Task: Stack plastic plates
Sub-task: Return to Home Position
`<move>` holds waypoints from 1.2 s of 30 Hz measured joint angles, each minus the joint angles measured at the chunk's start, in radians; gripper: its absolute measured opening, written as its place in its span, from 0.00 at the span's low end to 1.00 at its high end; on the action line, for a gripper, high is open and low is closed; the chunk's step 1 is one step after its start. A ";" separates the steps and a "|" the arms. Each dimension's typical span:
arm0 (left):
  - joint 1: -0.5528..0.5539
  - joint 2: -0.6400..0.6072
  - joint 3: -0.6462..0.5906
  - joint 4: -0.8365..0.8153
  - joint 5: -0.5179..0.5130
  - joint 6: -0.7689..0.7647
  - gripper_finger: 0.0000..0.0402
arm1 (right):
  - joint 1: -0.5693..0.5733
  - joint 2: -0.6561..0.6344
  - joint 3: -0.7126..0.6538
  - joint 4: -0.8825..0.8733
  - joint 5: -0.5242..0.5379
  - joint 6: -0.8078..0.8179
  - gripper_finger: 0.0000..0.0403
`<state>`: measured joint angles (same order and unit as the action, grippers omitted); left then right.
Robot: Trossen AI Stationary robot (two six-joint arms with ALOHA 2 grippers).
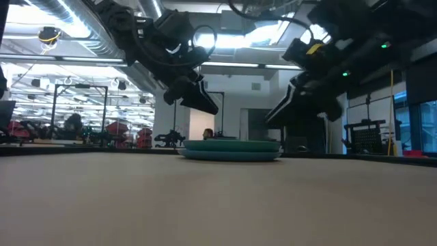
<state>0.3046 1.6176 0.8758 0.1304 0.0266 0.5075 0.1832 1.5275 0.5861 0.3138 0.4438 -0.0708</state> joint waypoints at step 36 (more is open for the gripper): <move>-0.098 -0.950 -0.776 0.222 -0.083 -0.436 0.02 | -0.367 -0.330 -0.191 0.242 -0.652 -0.074 0.04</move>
<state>0.2069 0.6672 0.1003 0.3526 -0.0568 0.0711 -0.1837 1.1975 0.3952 0.5557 -0.2079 -0.1448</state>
